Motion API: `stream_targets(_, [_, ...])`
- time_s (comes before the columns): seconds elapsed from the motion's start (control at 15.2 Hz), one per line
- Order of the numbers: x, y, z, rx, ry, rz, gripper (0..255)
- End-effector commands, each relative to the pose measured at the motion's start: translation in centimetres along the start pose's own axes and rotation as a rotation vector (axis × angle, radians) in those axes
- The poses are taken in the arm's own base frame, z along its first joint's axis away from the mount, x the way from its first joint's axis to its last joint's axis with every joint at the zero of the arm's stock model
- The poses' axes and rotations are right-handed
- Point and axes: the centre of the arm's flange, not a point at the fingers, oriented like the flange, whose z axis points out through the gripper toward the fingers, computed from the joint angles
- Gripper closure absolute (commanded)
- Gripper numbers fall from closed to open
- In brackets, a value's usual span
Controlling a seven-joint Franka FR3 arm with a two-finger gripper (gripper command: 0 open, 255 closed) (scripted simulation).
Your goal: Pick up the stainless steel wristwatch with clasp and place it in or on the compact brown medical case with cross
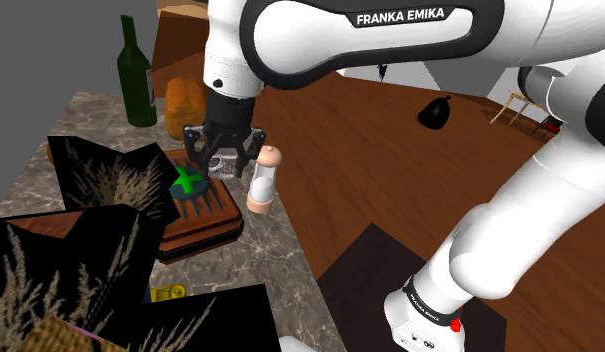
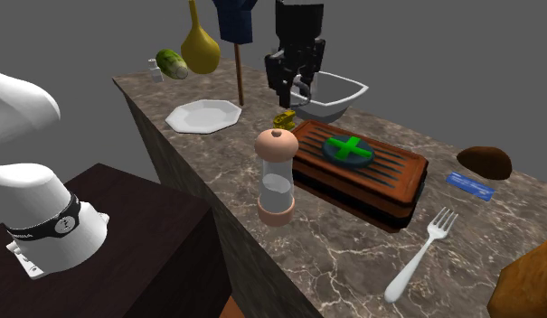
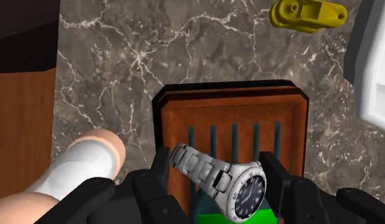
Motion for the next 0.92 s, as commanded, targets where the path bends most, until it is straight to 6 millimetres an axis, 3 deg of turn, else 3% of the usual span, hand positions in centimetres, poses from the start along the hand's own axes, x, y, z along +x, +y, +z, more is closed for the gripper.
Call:
stream_targets(0.0, [2.5,-0.9,-0.1,-0.001,0.000,0.000,255])
stream_targets(0.46, [10.7,-5.4,0.1,-0.001,0.000,0.000,255])
stream_targets(0.86, [10.9,-5.2,3.3,-0.001,0.000,0.000,255])
